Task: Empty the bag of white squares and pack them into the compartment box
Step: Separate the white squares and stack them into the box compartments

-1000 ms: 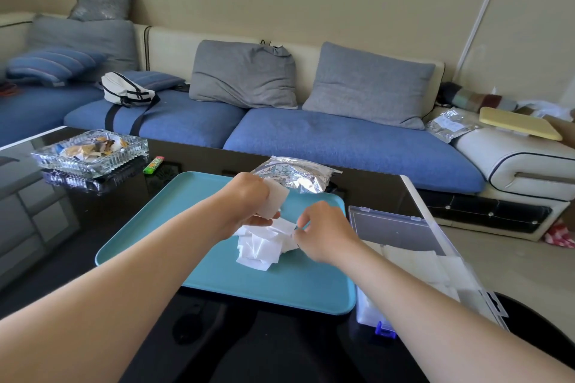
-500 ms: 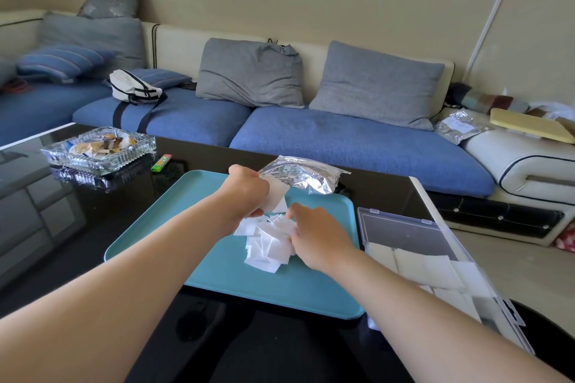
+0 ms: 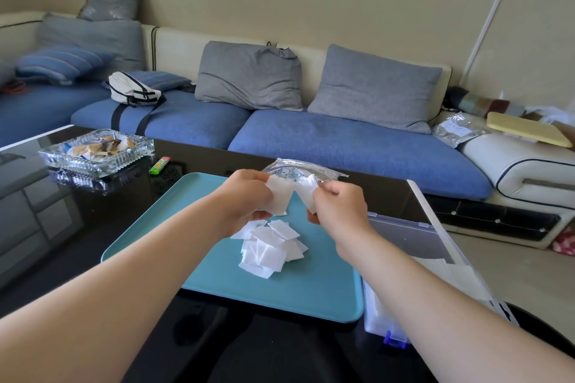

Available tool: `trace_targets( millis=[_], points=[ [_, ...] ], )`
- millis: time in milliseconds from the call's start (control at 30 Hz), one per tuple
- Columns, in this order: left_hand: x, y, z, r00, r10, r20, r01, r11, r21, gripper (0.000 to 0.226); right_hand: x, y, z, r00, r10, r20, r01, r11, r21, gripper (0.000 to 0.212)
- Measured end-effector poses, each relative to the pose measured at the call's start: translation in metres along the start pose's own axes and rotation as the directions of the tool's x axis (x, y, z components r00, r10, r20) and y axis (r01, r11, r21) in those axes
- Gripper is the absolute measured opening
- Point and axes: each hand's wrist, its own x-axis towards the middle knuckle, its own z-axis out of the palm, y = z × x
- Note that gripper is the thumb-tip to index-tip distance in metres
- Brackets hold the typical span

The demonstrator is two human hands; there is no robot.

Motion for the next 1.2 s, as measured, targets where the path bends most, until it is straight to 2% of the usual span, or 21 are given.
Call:
trace_targets(
  millis=[100, 233, 367, 567, 1067, 1200],
  points=[
    [-0.004, 0.001, 0.001, 0.994, -0.015, 0.108, 0.020, 0.999, -0.040, 0.025, -0.002, 0.002, -0.007, 0.999, 0.039, 0.008, -0.040, 0.990, 0.133, 0.020],
    [-0.008, 0.001, 0.005, 0.978, -0.028, 0.207, 0.045, 0.996, -0.075, 0.010, -0.005, 0.004, -0.013, 0.996, -0.067, 0.053, 0.062, 0.993, 0.098, 0.022],
    [-0.009, 0.000, 0.008, 0.987, 0.045, 0.152, -0.041, 0.999, -0.029, 0.013, -0.005, 0.001, -0.014, 0.974, -0.170, 0.147, 0.157, 0.983, 0.092, 0.025],
    [-0.011, 0.002, 0.010, 0.993, 0.114, 0.037, -0.110, 0.991, -0.077, 0.019, -0.007, -0.001, -0.015, 0.948, -0.208, 0.242, 0.196, 0.978, 0.076, 0.022],
    [-0.008, 0.003, 0.010, 0.995, 0.089, 0.036, -0.083, 0.985, -0.154, 0.015, -0.010, -0.005, -0.019, 0.909, -0.195, 0.369, 0.158, 0.979, 0.127, 0.022],
    [-0.008, 0.001, 0.009, 0.994, 0.107, 0.032, -0.100, 0.982, -0.160, 0.015, -0.011, -0.007, -0.020, 0.915, -0.200, 0.350, 0.154, 0.976, 0.156, 0.022]
  ],
)
